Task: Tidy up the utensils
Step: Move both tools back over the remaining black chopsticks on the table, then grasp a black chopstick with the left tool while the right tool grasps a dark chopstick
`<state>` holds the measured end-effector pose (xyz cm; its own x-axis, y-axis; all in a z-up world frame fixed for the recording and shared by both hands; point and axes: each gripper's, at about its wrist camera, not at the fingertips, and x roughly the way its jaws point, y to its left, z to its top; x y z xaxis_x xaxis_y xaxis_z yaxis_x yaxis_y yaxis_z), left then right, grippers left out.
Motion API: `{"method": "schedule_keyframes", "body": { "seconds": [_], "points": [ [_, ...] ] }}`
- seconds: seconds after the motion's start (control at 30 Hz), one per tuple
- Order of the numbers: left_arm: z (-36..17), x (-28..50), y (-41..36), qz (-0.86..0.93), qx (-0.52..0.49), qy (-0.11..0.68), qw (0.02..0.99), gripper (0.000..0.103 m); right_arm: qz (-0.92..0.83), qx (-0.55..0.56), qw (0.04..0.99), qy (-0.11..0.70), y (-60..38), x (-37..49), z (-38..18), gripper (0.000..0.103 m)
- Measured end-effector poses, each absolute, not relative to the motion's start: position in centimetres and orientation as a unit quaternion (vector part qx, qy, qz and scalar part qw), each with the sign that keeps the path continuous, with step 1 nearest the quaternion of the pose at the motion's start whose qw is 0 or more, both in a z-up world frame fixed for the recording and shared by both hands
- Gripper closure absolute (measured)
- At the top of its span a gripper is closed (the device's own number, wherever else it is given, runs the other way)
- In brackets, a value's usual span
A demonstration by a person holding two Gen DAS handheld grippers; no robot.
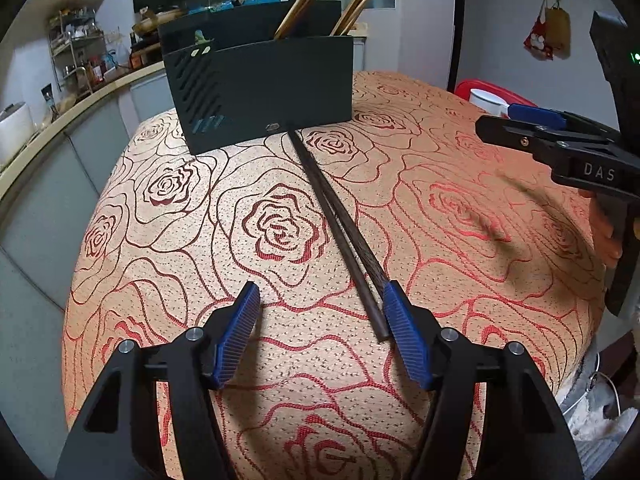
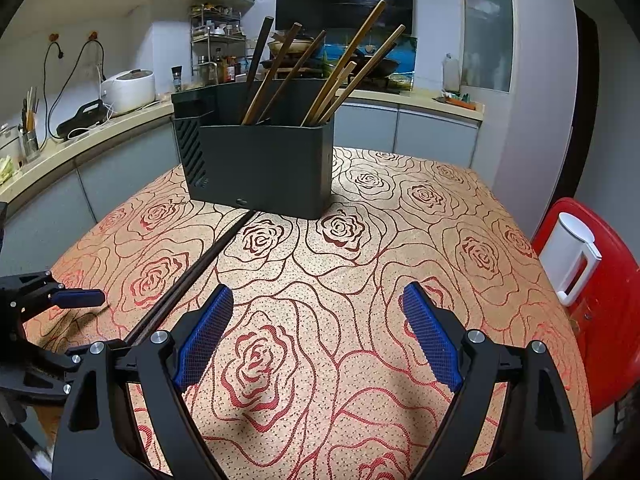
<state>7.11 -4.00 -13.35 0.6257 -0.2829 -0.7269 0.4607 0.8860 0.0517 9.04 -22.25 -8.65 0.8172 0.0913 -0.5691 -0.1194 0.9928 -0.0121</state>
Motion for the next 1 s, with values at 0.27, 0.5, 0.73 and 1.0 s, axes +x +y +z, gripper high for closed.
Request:
{"method": "schedule_keyframes", "body": {
  "seconds": [0.27,0.5,0.73,1.0],
  "points": [
    [-13.7,7.1,-4.3,-0.217,0.107,0.393,0.887,0.054,0.059,-0.027,0.953,0.297,-22.1,8.9,-8.7,0.019],
    [-13.6,7.2,-3.8,-0.205,0.116,0.393,0.889,0.076,0.073,-0.028,0.95,0.302,-21.7,8.6,-8.8,0.019],
    [-13.5,7.7,-1.6,-0.186,0.099,0.401,0.892,0.096,0.12,-0.046,0.941,0.313,-18.8,7.7,-9.7,0.021],
    [-13.3,8.1,-0.3,-0.176,0.078,0.412,0.891,0.096,0.2,-0.072,0.914,0.346,-13.6,6.2,-11.7,0.027]
  ]
}}
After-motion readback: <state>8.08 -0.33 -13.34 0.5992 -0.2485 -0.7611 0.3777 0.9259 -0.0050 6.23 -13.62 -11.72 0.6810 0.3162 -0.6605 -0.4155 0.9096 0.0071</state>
